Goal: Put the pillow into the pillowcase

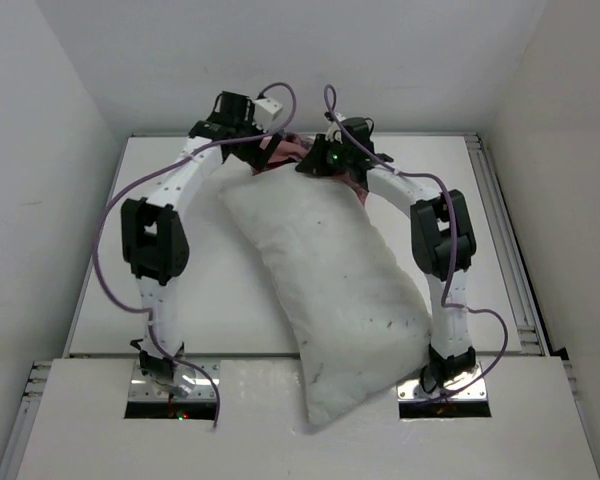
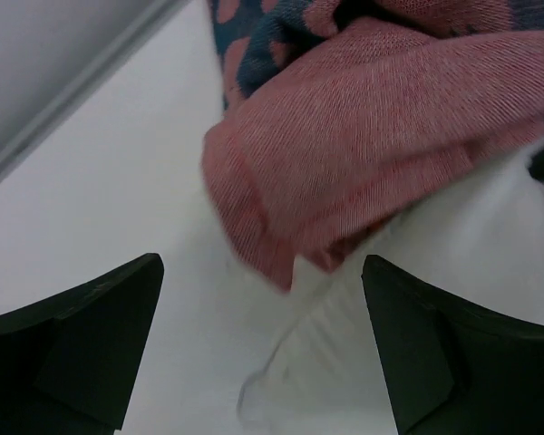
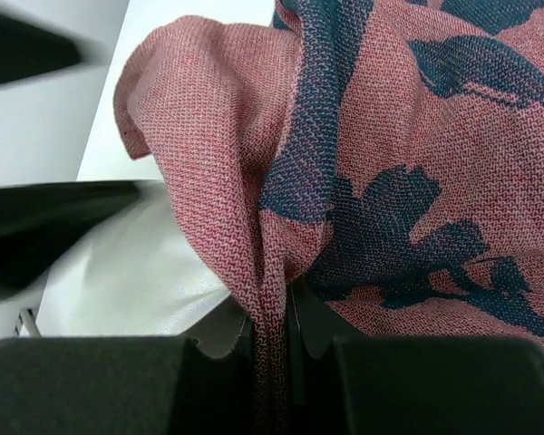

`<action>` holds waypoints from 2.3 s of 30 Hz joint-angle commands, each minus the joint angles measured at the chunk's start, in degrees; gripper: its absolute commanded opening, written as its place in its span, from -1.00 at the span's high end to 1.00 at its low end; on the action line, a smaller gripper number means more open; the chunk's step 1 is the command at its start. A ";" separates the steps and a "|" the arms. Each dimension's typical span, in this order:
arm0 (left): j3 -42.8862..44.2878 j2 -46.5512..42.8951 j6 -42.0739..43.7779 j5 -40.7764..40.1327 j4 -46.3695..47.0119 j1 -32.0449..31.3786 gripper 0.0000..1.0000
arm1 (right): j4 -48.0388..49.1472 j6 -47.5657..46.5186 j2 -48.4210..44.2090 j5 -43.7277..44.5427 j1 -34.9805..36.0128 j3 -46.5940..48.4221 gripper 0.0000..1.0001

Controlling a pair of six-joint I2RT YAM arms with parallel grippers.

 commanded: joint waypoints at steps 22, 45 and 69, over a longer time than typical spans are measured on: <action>-14.07 -9.02 -2.32 1.73 9.74 -0.68 1.00 | -7.95 -18.71 -32.08 15.74 5.45 -18.63 -0.98; -20.14 -10.78 5.15 -10.92 7.90 -1.83 1.00 | -3.67 -2.04 -29.08 20.23 0.04 -28.02 1.00; -18.38 -14.03 25.11 20.71 -20.41 -6.57 1.00 | 0.57 10.65 -25.05 38.33 -6.58 -22.76 1.00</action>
